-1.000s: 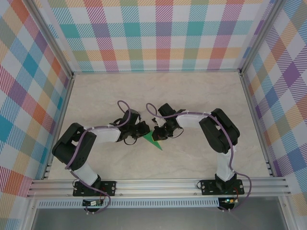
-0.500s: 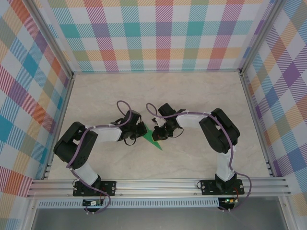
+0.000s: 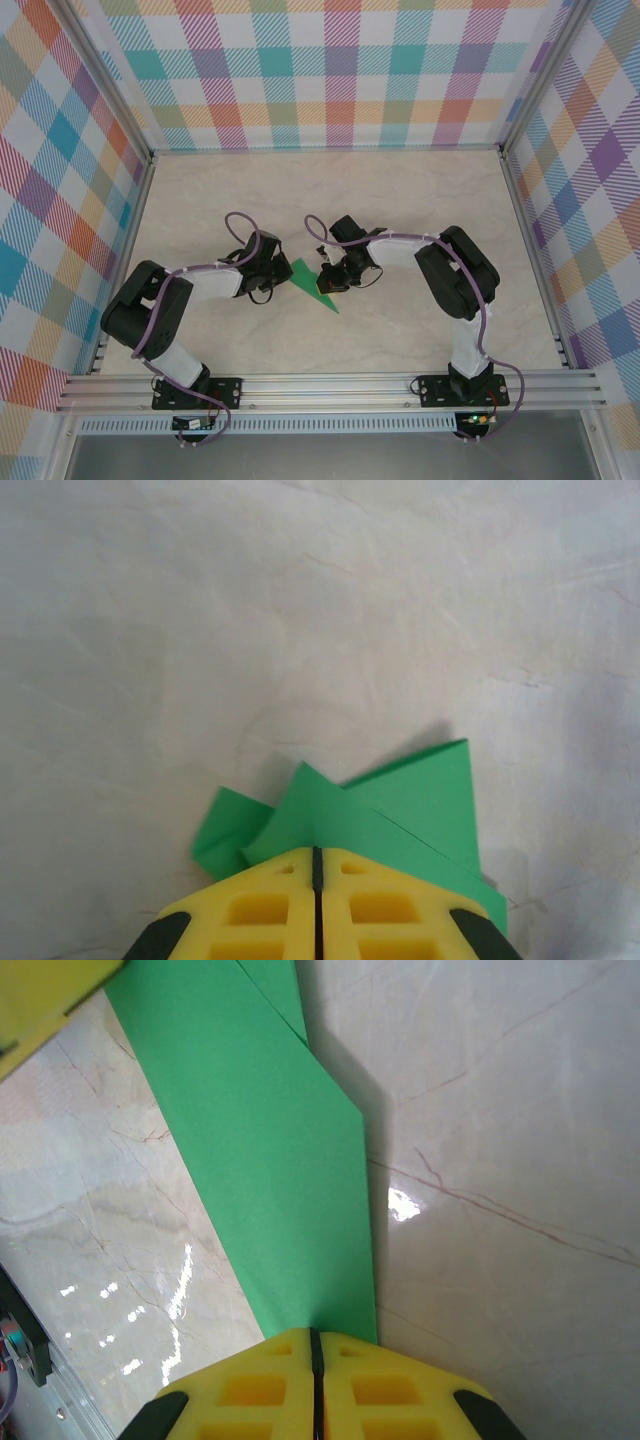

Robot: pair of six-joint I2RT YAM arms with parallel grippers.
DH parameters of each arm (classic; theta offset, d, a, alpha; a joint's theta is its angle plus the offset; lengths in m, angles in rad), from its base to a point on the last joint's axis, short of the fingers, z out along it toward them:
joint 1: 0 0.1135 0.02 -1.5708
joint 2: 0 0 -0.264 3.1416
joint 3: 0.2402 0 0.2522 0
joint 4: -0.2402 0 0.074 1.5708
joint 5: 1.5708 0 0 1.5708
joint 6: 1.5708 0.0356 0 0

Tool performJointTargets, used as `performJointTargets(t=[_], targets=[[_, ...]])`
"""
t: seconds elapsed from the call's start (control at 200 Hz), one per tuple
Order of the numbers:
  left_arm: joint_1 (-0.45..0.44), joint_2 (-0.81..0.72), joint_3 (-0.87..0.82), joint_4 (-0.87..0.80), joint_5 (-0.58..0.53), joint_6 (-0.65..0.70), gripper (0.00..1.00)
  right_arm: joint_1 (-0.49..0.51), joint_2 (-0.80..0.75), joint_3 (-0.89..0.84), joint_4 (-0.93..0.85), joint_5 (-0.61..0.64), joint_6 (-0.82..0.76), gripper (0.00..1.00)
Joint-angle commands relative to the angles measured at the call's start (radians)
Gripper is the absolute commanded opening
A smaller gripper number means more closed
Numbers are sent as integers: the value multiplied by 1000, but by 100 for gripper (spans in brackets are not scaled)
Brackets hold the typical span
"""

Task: Fold a paper plane with a square sheet of paper (pick it up from the middle)
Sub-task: Fold the wing for the fifth time at the center of the table.

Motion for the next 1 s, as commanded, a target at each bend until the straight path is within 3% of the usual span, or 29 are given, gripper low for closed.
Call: performJointTargets(t=[0.0, 0.25, 0.545, 0.785, 0.995], targets=[[67, -16, -43, -43, -79, 14, 7, 7, 146, -84, -134, 280, 5, 8], [125, -85, -43, -78, -46, 56, 7, 6, 141, -78, -137, 273, 3, 8], [83, -224, -18, -70, 114, 85, 10, 7, 129, -67, -136, 254, 6, 9], [-29, -81, 28, -23, 203, 89, 9, 6, 138, -66, -136, 252, 10, 9], [-40, 25, 64, -36, 148, 95, 7, 7, 143, -70, -136, 256, 12, 9]])
